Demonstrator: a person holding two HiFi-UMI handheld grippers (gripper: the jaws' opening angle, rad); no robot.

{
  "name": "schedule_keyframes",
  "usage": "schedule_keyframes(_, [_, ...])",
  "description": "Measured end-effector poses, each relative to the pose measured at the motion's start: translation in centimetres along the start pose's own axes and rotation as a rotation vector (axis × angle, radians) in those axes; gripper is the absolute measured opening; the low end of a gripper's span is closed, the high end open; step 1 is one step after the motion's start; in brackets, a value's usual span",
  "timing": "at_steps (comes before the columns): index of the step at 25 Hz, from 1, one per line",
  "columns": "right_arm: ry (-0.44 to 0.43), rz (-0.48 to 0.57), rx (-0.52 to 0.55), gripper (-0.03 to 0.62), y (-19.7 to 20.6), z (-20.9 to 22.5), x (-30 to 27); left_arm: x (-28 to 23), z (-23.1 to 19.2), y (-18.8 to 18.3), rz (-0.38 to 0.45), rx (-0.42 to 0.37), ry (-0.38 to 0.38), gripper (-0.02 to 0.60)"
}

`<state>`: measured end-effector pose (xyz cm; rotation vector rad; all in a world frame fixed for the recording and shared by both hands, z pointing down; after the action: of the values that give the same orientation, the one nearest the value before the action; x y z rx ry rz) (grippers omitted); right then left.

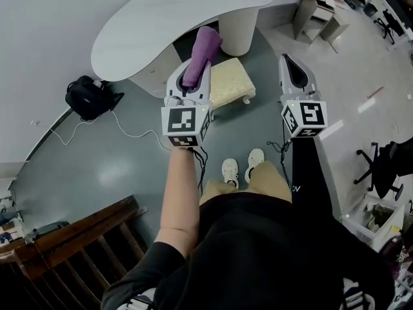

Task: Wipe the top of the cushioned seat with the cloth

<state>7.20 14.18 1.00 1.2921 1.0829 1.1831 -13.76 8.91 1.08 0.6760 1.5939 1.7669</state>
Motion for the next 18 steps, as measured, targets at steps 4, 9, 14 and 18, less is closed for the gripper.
schedule_keyframes(4, [-0.020,-0.013,-0.013,0.000,1.3,1.8,-2.7,-3.3,0.0,0.8,-0.022,-0.001,-0.002,0.094])
schedule_keyframes(9, [-0.057,-0.025,-0.035,0.000,3.1,4.4,-7.1,-8.5,-0.6,1.7,-0.048,-0.009,-0.018,0.094])
schedule_keyframes(14, [-0.100,-0.065,-0.056,0.000,5.9,8.2,-12.5,-15.2,-0.6,3.8,-0.109,-0.004,-0.031,0.097])
schedule_keyframes(18, [-0.153,-0.120,-0.051,0.000,8.9,10.9,-17.4,-21.0,-0.6,6.1,-0.169,0.015,-0.046,0.099])
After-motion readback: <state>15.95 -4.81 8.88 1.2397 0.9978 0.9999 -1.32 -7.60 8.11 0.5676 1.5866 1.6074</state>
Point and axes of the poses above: the fingertips, and each gripper's own axes: x backward along the fingers, z to its right, y out of its underside, the point moved 2 cm from there along x, backward along the fingers, and after that the axes turned 6 degrees about -x, right-handed, at the moved point
